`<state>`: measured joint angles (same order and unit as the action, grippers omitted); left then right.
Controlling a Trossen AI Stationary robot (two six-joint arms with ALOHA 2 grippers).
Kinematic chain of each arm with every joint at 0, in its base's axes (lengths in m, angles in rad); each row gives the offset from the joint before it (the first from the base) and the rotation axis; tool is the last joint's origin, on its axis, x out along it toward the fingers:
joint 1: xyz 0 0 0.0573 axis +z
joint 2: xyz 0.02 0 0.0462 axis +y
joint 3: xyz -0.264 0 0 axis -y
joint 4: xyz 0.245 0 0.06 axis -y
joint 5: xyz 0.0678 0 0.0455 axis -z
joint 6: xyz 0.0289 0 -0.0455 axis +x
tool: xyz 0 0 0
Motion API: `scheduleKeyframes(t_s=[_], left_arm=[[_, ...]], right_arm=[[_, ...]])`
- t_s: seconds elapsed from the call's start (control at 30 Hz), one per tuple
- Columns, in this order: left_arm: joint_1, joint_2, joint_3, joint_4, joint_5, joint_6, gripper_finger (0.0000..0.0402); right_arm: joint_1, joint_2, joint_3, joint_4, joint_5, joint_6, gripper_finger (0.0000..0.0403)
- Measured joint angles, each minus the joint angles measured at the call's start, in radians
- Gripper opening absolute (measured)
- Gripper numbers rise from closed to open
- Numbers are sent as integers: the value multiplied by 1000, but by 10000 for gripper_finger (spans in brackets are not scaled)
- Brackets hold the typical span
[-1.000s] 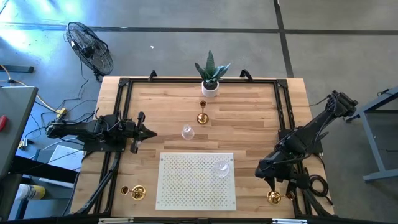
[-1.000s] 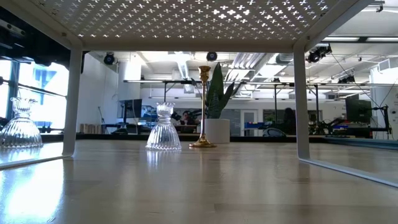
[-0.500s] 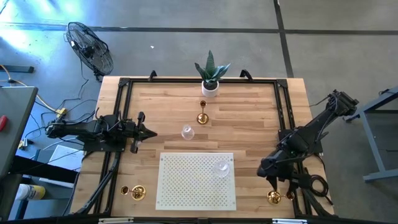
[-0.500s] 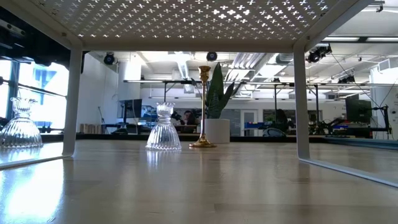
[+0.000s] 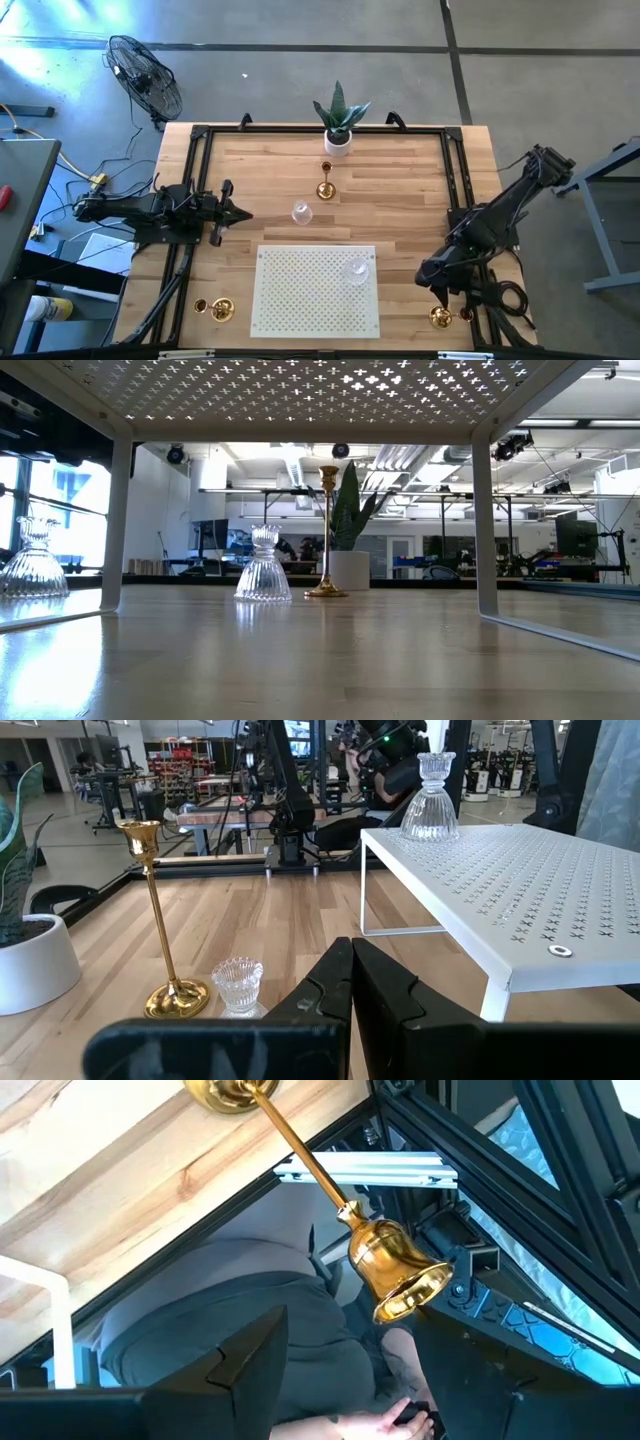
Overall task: Pick & Place candle stick holders
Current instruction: Put the bottom right gold candle holder on the shelf
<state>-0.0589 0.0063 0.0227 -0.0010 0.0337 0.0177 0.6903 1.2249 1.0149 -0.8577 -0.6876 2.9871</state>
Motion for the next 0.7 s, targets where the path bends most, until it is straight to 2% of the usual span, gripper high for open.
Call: scheduleKeyframes(t_s=[0.7], left_arm=[[0,0,0,0,0,0,1]], right_arm=[[6,20,1,-4,-2,28,203]])
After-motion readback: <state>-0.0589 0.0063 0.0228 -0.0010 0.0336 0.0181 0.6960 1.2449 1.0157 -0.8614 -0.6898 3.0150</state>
